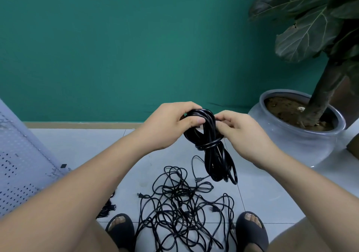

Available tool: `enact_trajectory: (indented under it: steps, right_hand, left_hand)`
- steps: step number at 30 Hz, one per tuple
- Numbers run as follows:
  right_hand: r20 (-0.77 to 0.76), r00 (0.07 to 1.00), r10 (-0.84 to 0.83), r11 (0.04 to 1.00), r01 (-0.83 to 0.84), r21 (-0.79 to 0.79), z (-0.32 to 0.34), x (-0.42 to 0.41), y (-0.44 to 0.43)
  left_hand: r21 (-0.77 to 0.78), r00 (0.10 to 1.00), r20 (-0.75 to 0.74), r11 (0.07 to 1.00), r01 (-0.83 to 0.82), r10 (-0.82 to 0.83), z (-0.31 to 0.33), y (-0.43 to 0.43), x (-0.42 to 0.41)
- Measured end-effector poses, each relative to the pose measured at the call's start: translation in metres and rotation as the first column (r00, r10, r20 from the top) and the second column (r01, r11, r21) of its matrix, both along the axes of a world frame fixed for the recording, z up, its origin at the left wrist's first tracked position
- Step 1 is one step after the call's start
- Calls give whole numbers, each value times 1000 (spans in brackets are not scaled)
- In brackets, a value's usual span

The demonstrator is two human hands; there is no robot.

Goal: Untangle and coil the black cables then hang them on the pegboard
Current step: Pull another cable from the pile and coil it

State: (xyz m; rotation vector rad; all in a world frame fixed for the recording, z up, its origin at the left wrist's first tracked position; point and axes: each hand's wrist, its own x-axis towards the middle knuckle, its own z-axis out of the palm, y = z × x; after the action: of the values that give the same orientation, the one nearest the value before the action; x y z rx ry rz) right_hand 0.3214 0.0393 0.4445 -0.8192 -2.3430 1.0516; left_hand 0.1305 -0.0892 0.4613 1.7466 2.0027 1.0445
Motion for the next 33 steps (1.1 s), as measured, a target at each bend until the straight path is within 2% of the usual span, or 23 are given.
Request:
enact_trajectory:
  steps: [3,5,8,14,19,21,25,29,33]
  right_hand:
    - [-185,982,29,978,-67,-199,-7,-3,-1]
    - [-278,959,49,913,-155,-376,-11,-6,2]
    - [-302,948,100,822,-250,-512,-15,-8,8]
    - [-310,946,93,732,-276,-623,-18,-8,19]
    - [-349,935,61,593,-315,-741,-18,-4,28]
    - [-356,934,21,565,-305,-767,-22,-4,29]
    - [-371,928,-45,517,-296,-803,-29,-5,27]
    - [-363,931,-38,435,-311,-845,-34,-5,27]
    - [-380,916,-127,408,-301,-862,-37,-8,23]
  left_hand:
    - [25,999,25,999,-24,23,-2,0,0]
    - [32,999,7,999,-42,42,-5,1,0]
    - [20,997,34,997,-68,67,-9,3,1]
    - [6,974,182,990,-140,136,-12,6,5]
    - [16,952,279,990,-139,129,-13,8,10]
    - [17,935,331,990,-139,126,-15,9,11]
    - [23,875,472,991,-132,106,-15,11,12]
    - [16,813,577,995,-103,75,-16,14,13]
    - [17,746,664,997,-71,41,-16,16,12]
